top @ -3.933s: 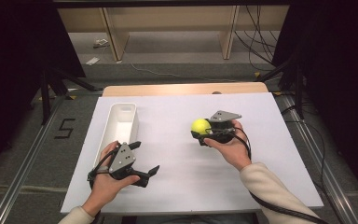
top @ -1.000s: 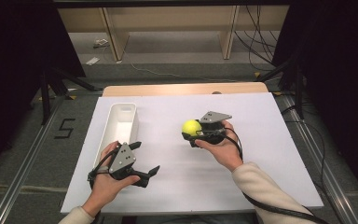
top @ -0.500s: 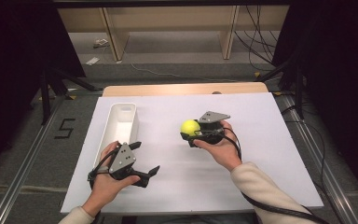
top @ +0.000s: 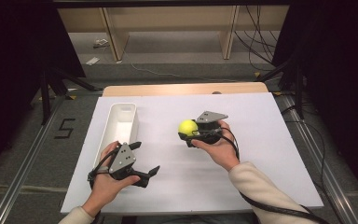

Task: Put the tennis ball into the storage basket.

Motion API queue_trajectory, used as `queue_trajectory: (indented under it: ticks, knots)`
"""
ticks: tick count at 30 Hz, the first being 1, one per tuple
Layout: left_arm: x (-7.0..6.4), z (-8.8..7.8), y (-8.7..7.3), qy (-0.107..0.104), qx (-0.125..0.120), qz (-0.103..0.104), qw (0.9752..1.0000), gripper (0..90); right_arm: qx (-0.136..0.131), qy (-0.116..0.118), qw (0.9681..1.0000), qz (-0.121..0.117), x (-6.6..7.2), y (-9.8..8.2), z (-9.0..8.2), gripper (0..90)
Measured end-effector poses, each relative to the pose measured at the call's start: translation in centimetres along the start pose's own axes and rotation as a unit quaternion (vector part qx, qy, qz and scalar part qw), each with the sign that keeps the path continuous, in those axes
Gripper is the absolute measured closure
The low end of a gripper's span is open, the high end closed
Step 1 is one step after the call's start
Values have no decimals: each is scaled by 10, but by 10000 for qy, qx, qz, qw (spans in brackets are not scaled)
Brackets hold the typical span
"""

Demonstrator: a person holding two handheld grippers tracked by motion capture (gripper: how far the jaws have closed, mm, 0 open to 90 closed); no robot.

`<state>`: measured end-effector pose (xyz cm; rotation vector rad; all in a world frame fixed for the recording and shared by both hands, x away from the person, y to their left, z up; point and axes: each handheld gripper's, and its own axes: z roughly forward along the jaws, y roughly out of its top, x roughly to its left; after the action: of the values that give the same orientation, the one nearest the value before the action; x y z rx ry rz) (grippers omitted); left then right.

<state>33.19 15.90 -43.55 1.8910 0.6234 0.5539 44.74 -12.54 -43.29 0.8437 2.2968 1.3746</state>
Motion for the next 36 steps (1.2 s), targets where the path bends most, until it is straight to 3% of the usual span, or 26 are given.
queue_trajectory:
  ticks: [36]
  knots:
    - [0,0,0,7,3,4,10000,0,-55,75,10000,-24,8,7,7,265]
